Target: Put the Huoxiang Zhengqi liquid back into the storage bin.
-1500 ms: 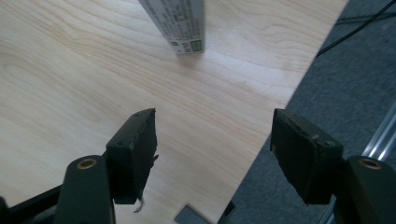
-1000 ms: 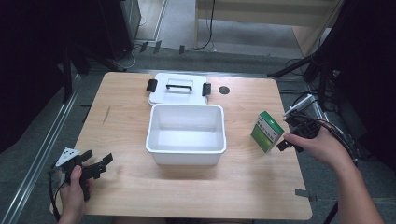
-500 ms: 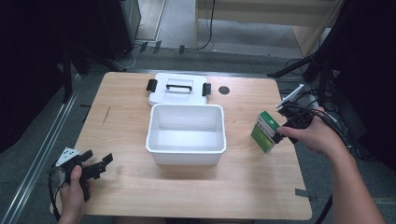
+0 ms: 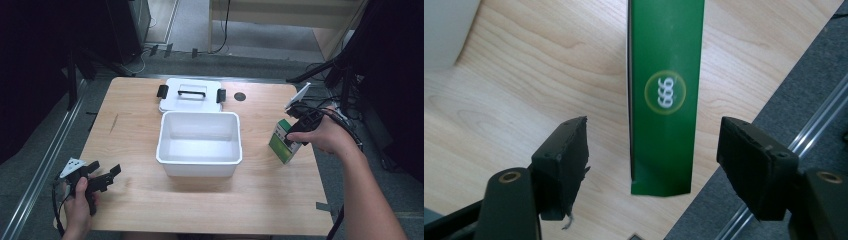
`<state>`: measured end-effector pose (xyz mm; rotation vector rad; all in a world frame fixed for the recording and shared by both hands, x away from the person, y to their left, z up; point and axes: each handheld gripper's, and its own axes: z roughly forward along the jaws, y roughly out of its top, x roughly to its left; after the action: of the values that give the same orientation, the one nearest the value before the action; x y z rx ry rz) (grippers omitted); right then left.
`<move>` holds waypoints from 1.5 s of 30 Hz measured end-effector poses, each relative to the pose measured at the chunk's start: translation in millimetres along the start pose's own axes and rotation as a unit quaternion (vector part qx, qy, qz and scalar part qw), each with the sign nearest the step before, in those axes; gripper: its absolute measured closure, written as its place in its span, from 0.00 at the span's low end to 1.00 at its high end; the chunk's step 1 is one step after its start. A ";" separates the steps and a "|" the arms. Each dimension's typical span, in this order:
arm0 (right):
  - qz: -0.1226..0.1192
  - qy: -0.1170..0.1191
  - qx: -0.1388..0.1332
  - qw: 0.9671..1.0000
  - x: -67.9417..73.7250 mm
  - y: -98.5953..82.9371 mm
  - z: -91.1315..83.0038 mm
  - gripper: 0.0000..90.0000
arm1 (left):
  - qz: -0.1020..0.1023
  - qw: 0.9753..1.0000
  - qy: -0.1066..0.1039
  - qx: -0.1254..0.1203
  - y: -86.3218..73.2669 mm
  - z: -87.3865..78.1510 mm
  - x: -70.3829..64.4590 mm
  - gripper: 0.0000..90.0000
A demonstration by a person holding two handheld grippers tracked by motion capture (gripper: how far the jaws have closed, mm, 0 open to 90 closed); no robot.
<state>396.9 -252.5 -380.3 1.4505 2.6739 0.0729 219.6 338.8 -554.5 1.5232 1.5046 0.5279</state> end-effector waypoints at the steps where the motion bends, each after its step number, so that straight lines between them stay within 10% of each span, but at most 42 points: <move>1: 0.002 -0.003 0.001 1.000 0.6 1.7 0.4 0.34 | 0.000 1.000 0.000 0.000 0.1 0.0 0.0 0.10; 25: 0.034 0.016 0.008 0.999 -8.3 20.7 26.4 0.60 | -0.001 1.000 0.001 0.002 0.2 0.5 0.1 0.10; 45: -0.091 -0.006 -0.026 0.995 -3.2 11.6 17.3 0.71 | -0.001 1.000 0.001 0.002 0.2 0.5 0.1 0.10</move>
<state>410.2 -249.0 -396.2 1.1822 2.7575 0.1188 220.1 338.8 -554.6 1.5238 1.5090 0.5263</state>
